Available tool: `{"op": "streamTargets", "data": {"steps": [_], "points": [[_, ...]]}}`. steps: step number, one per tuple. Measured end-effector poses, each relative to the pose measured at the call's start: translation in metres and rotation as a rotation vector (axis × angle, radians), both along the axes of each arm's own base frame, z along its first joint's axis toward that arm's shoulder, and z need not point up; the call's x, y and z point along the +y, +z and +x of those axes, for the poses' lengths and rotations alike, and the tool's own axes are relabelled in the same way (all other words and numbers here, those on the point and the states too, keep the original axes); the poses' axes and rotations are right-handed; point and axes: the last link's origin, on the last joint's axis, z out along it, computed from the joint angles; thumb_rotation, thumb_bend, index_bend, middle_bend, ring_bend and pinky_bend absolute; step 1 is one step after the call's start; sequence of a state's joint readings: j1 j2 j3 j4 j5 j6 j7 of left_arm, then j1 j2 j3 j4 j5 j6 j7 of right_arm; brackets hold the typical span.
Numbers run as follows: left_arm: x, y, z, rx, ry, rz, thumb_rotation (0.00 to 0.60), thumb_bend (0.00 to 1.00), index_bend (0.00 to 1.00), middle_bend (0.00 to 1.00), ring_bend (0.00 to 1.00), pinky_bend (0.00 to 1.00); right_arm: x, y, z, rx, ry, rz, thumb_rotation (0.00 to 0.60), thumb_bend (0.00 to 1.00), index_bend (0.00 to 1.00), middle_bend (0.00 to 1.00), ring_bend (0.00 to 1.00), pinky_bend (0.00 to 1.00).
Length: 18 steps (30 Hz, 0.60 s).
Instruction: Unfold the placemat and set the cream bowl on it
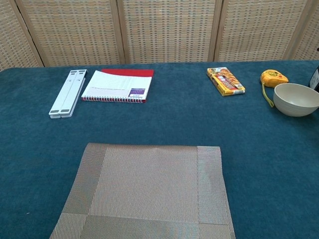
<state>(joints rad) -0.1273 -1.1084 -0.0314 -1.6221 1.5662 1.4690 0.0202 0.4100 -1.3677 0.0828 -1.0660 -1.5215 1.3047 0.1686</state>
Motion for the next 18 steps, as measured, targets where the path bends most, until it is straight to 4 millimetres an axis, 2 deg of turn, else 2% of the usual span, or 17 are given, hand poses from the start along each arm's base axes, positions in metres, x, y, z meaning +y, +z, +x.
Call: {"op": "streamTargets", "data": {"steps": [4,8,13,18], "points": [[0.005,-0.008,0.009,0.033,-0.104,-0.048,0.6,0.0,0.0,0.0,0.0,0.0,0.032,0.018,-0.003,-0.055,-0.022,-0.027,0.6,0.0,0.0,0.0,0.0,0.0],[0.011,-0.021,0.021,0.071,-0.247,-0.123,0.6,0.0,0.0,0.0,0.0,0.0,0.058,0.021,-0.005,-0.096,-0.058,-0.044,0.6,0.0,0.0,0.0,0.0,0.0],[0.025,-0.053,0.044,0.094,-0.481,-0.286,0.6,0.0,0.09,0.0,0.0,0.0,0.084,0.022,-0.003,-0.095,-0.076,-0.076,0.6,0.0,0.0,0.0,0.0,0.0],[0.031,-0.097,0.059,0.082,-0.638,-0.485,0.6,0.0,0.25,0.0,0.0,0.0,0.09,0.022,-0.006,-0.076,-0.085,-0.094,0.6,0.0,0.0,0.0,0.0,0.0]]}}
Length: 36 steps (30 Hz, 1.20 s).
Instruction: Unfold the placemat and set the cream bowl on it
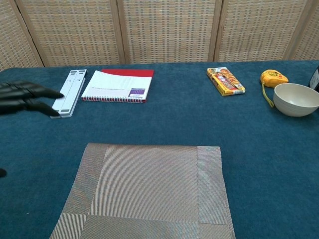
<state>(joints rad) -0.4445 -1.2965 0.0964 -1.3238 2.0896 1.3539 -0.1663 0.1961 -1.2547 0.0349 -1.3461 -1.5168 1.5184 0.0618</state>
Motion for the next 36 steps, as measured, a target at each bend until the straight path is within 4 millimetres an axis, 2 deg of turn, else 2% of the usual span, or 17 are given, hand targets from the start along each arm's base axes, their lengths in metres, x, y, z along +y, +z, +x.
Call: {"op": "streamTargets", "data": {"steps": [3,7,12,22,36], "points": [[0.001,-0.024,0.004,0.043,-0.061,-0.09,0.6,0.0,0.33,0.0,0.0,0.0,-0.002,0.003,-0.004,0.014,-0.016,-0.013,0.6,0.0,0.0,0.0,0.0,0.0],[-0.001,-0.045,0.005,0.083,-0.092,-0.149,0.6,0.02,0.41,0.0,0.0,0.0,-0.006,0.006,-0.011,0.007,-0.044,-0.018,0.6,0.0,0.0,0.0,0.0,0.0],[-0.003,-0.061,-0.004,0.12,-0.103,-0.196,0.6,0.13,0.46,0.0,0.0,0.0,-0.007,0.007,-0.014,0.003,-0.058,-0.017,0.6,0.0,0.0,0.0,0.0,0.0],[-0.007,-0.073,-0.015,0.154,-0.102,-0.228,0.6,0.2,0.47,0.0,0.0,0.0,-0.006,0.004,-0.014,0.003,-0.063,-0.007,0.6,0.0,0.0,0.0,0.0,0.0],[-0.008,-0.089,-0.008,0.16,-0.091,-0.251,0.6,0.21,0.47,0.0,0.0,0.0,-0.004,0.007,-0.012,-0.005,-0.065,-0.016,0.6,0.0,0.0,0.0,0.0,0.0]]}}
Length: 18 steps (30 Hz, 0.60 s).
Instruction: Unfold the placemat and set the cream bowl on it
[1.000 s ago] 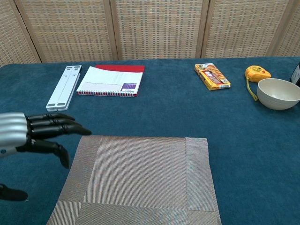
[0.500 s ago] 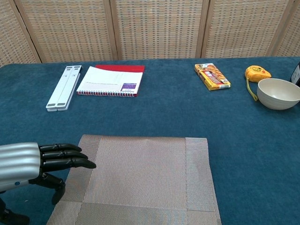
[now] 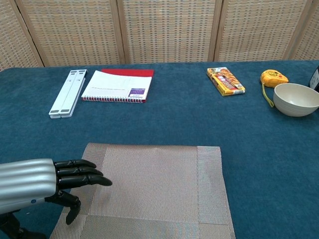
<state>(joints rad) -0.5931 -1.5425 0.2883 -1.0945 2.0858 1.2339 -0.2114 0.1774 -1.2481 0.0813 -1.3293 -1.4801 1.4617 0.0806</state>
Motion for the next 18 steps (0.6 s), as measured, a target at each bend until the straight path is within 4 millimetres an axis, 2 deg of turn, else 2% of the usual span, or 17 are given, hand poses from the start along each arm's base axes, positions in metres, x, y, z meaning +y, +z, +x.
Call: {"op": "streamTargets", "data": {"steps": [9,18], "points": [[0.0,-0.005,0.001,0.012,-0.001,0.003,0.6,0.22,0.47,0.0,0.0,0.0,0.0,0.0,0.001,-0.001,0.003,0.001,0.6,0.0,0.0,0.0,0.0,0.0],[-0.002,-0.013,0.007,0.003,0.005,-0.018,0.6,0.42,0.48,0.0,0.0,0.0,0.001,0.001,0.003,-0.006,0.009,-0.001,0.6,0.0,0.0,0.0,0.0,0.0]]}}
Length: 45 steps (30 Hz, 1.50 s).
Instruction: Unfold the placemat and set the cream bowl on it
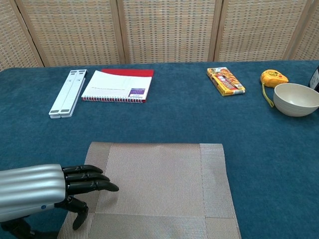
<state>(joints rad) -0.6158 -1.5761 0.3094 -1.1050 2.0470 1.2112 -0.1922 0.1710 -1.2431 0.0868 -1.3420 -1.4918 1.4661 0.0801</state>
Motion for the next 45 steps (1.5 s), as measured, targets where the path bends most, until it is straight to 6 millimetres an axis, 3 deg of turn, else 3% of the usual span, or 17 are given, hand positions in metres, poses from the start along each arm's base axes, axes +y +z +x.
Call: {"op": "streamTargets", "data": {"steps": [34,38,45], "points": [[0.003,0.003,0.015,0.008,-0.007,0.022,0.6,0.42,0.53,0.0,0.0,0.0,0.003,0.002,0.005,-0.014,0.018,0.005,0.6,0.0,0.04,0.0,0.0,0.0],[0.003,0.003,0.017,0.012,-0.011,0.028,0.6,0.46,0.62,0.0,0.0,0.0,0.004,0.003,0.006,-0.016,0.023,0.003,0.6,0.0,0.04,0.0,0.0,0.0],[0.004,0.0,0.018,0.029,-0.006,0.035,0.6,0.53,0.68,0.0,0.0,0.0,0.005,0.004,0.007,-0.02,0.028,0.0,0.6,0.0,0.04,0.0,0.0,0.0]]}}
